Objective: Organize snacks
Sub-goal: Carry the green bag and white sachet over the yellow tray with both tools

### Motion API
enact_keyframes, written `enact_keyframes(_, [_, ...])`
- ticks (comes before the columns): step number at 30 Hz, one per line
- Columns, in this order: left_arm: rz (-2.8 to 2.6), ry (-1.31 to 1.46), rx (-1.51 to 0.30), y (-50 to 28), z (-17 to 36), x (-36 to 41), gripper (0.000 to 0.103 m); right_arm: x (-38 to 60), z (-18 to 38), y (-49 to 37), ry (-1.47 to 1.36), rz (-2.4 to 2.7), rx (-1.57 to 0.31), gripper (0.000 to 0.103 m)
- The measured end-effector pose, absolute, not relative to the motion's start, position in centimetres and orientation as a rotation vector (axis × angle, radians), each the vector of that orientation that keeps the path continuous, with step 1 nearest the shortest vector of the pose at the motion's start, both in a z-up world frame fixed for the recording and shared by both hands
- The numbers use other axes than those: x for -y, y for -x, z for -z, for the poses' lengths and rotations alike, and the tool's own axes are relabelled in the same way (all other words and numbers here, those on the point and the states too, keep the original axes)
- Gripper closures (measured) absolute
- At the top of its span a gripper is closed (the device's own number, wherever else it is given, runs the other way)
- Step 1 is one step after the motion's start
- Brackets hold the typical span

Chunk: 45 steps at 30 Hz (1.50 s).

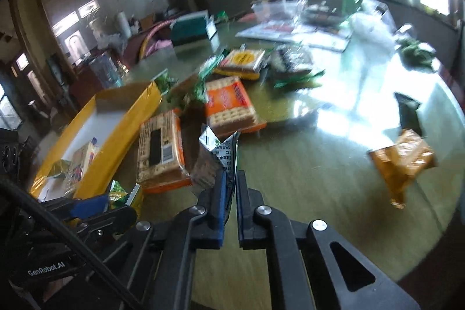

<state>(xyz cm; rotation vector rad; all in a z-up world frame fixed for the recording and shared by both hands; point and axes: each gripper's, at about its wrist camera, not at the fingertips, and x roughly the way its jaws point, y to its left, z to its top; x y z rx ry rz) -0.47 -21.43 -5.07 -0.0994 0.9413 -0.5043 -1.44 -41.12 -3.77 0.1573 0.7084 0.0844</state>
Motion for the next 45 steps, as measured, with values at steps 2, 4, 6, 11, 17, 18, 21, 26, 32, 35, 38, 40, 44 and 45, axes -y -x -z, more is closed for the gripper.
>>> enact_keyframes(2, [0.506,0.106,-0.933,0.6,4.7,21.3,0.061,41.0,2.9,2.3,-0.149,-0.074,-0.676,0.099])
enact_keyframes(4, [0.509,0.116,-0.924,0.9,4.3,21.1,0.061,40.8,1.8,3.4,-0.138,-0.062,-0.637,0.099])
enact_keyframes(6, [0.511,0.125,-0.916,1.1,3.9,20.8,0.061,40.4,0.8,4.4,-0.128,-0.065,-0.600,0.099])
enact_keyframes(11, [0.504,0.178,-0.855,1.8,1.7,19.3,0.061,39.0,-0.8,5.4,-0.126,-0.105,-0.552,0.099])
enact_keyframes(17, [0.472,0.221,-0.797,2.2,-0.1,17.1,0.061,36.9,-1.7,5.7,-0.130,-0.172,-0.537,0.099])
enact_keyframes(18, [0.462,0.228,-0.791,2.2,-0.3,16.7,0.061,36.5,-1.8,5.5,-0.131,-0.184,-0.538,0.099])
enact_keyframes(21, [0.441,0.244,-0.784,1.8,-0.5,15.8,0.061,35.2,-2.0,4.9,-0.119,-0.207,-0.536,0.100])
enact_keyframes(26, [0.429,0.250,-0.792,1.5,0.0,15.2,0.061,34.0,-1.9,4.3,-0.101,-0.215,-0.542,0.102])
enact_keyframes(32, [0.434,0.241,-0.809,1.2,0.6,15.6,0.061,34.4,-1.4,4.3,-0.121,-0.206,-0.562,0.102])
enact_keyframes(35, [0.438,0.243,-0.813,1.1,0.8,15.6,0.061,34.6,-1.8,4.3,-0.123,-0.206,-0.553,0.102])
enact_keyframes(38, [0.441,0.237,-0.816,1.0,0.8,15.9,0.061,34.6,-2.3,4.3,-0.123,-0.210,-0.543,0.102])
enact_keyframes(40, [0.440,0.237,-0.817,0.9,0.9,15.9,0.061,34.5,-2.8,4.5,-0.123,-0.214,-0.531,0.102])
enact_keyframes(44, [0.440,0.245,-0.821,0.6,0.8,15.9,0.061,34.1,-3.5,4.4,-0.119,-0.232,-0.511,0.102])
enact_keyframes(45, [0.440,0.251,-0.821,0.6,0.7,15.8,0.061,34.0,-3.7,4.3,-0.115,-0.236,-0.507,0.102])
